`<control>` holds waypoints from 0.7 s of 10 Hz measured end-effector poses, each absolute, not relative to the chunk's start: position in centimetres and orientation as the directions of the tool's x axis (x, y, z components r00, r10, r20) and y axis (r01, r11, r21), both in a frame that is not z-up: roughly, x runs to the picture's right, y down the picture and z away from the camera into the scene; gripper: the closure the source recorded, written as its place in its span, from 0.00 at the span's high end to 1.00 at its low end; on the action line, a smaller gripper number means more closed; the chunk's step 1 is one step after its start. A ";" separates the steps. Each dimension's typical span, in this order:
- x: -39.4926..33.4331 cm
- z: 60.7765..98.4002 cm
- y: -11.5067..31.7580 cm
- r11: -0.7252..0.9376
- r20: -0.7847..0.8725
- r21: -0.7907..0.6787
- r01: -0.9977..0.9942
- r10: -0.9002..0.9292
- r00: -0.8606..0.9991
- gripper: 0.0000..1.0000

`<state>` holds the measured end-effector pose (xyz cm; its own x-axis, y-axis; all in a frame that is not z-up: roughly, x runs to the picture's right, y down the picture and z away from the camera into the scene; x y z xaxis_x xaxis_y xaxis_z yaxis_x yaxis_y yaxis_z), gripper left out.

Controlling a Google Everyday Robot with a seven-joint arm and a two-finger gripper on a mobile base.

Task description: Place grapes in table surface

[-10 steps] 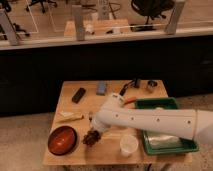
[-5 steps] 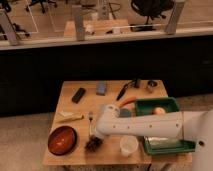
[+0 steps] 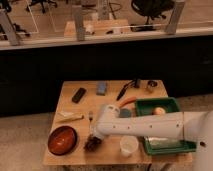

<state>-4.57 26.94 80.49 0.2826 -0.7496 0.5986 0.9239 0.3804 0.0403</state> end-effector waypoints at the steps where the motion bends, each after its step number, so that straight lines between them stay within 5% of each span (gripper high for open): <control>1: -4.5 80.4 26.7 0.383 0.598 0.039 0.923 -0.749 0.286 0.80; 7: -4.0 80.0 26.9 0.375 0.599 0.034 0.926 -0.750 0.282 0.80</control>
<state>-3.98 26.89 80.01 0.2818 -0.7495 0.5990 0.9264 0.3751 0.0336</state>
